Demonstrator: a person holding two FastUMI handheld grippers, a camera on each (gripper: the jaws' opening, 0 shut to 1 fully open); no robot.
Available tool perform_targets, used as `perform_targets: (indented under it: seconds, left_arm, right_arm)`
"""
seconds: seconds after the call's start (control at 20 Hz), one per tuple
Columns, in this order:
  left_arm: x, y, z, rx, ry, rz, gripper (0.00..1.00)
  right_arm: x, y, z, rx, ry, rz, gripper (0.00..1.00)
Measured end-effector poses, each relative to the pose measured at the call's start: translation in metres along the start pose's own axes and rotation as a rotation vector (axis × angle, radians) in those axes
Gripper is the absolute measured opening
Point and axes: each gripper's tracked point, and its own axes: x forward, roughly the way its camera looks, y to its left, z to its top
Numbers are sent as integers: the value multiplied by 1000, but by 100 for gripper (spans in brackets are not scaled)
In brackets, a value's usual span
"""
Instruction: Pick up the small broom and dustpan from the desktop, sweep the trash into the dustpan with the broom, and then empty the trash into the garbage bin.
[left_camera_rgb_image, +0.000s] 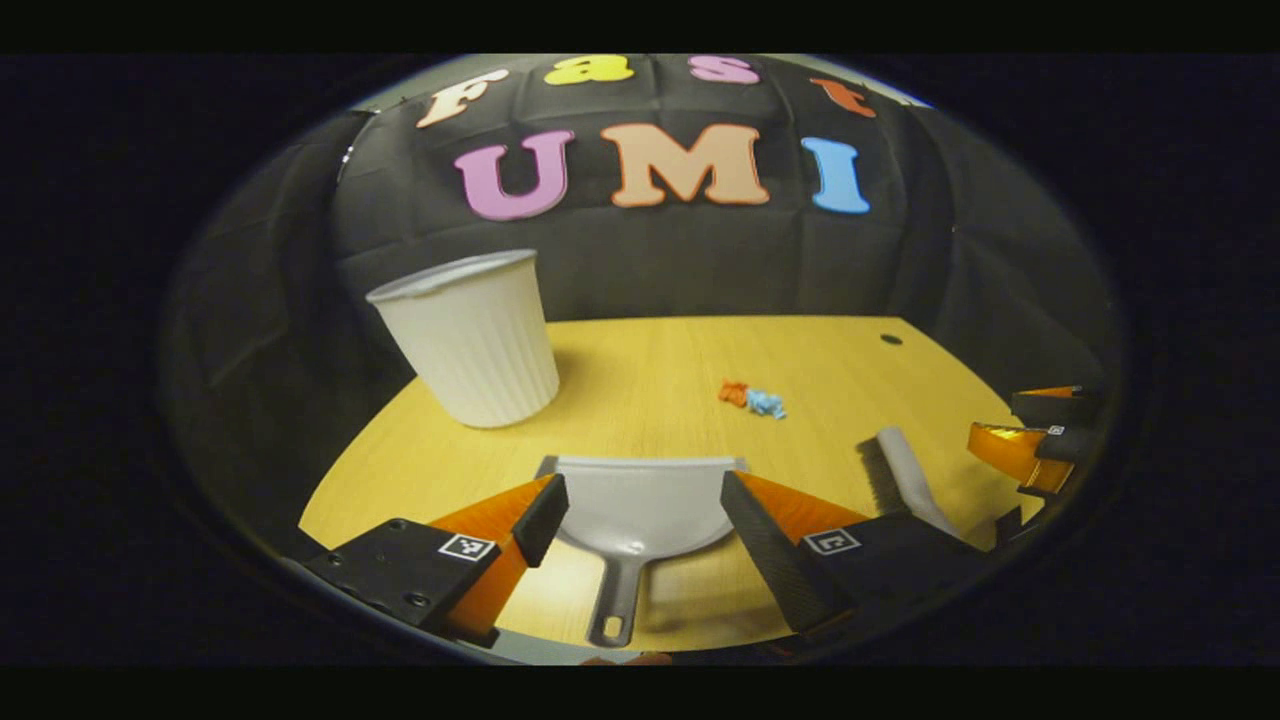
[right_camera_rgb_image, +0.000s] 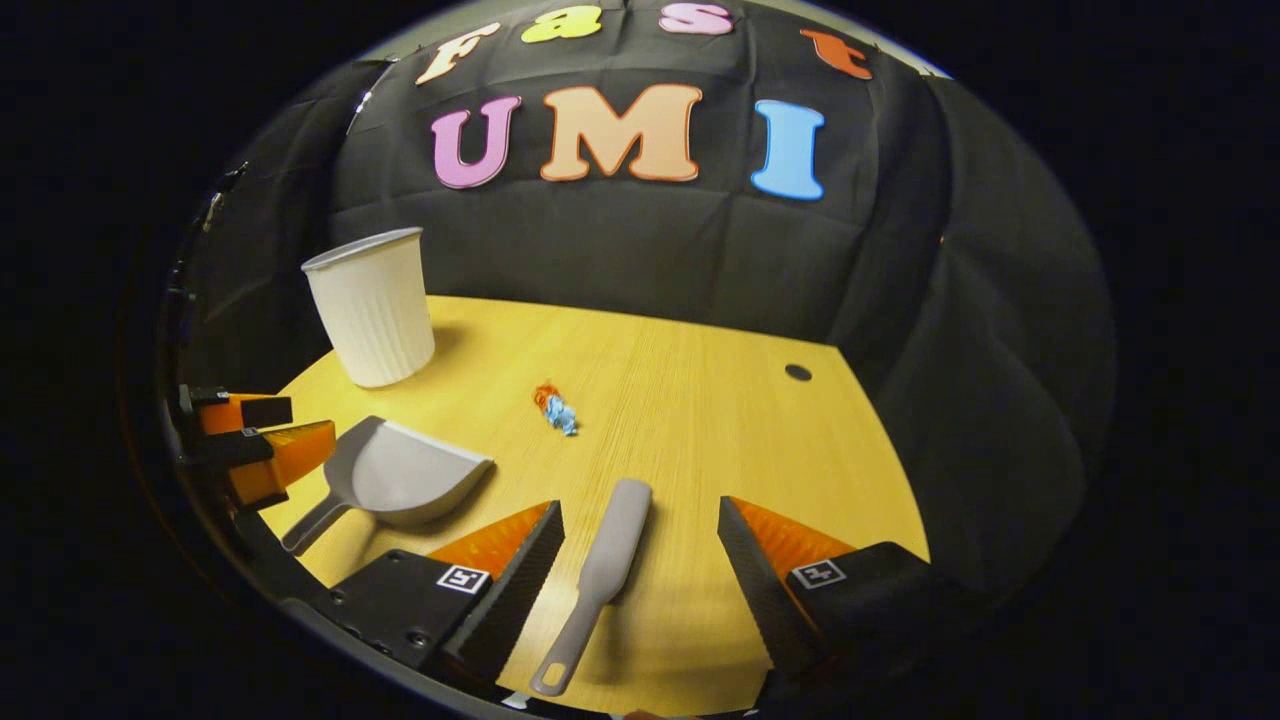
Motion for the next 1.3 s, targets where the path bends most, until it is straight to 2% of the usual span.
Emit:
perform_targets:
  seconds: [0.45,0.7,0.85,0.95,1.05,1.1,1.15,1.2,1.25,1.3]
  left_arm:
    - [16,-5,-64,56,199,-2,96]
    - [20,-3,-85,85,274,7,95]
    - [19,0,-86,124,279,16,92]
    - [17,5,-91,115,300,35,91]
    - [17,5,-98,106,320,50,89]
    - [18,4,-103,101,338,47,89]
    - [14,3,-109,94,364,40,84]
    - [15,-1,-114,84,393,30,81]
    - [16,-4,-120,73,416,20,72]
    - [17,-7,-123,62,431,14,68]
  right_arm:
    - [23,11,-63,-33,208,26,92]
    - [29,17,-89,-61,310,46,82]
    - [29,18,-101,-77,359,52,80]
    - [30,19,-106,-93,376,56,75]
    - [31,22,-111,-99,395,68,75]
    - [32,23,-111,-100,406,71,70]
    - [33,24,-115,-104,419,77,59]
    - [34,24,-116,-109,431,82,53]
    - [33,25,-118,-110,442,87,47]
    - [32,25,-119,-114,456,94,44]
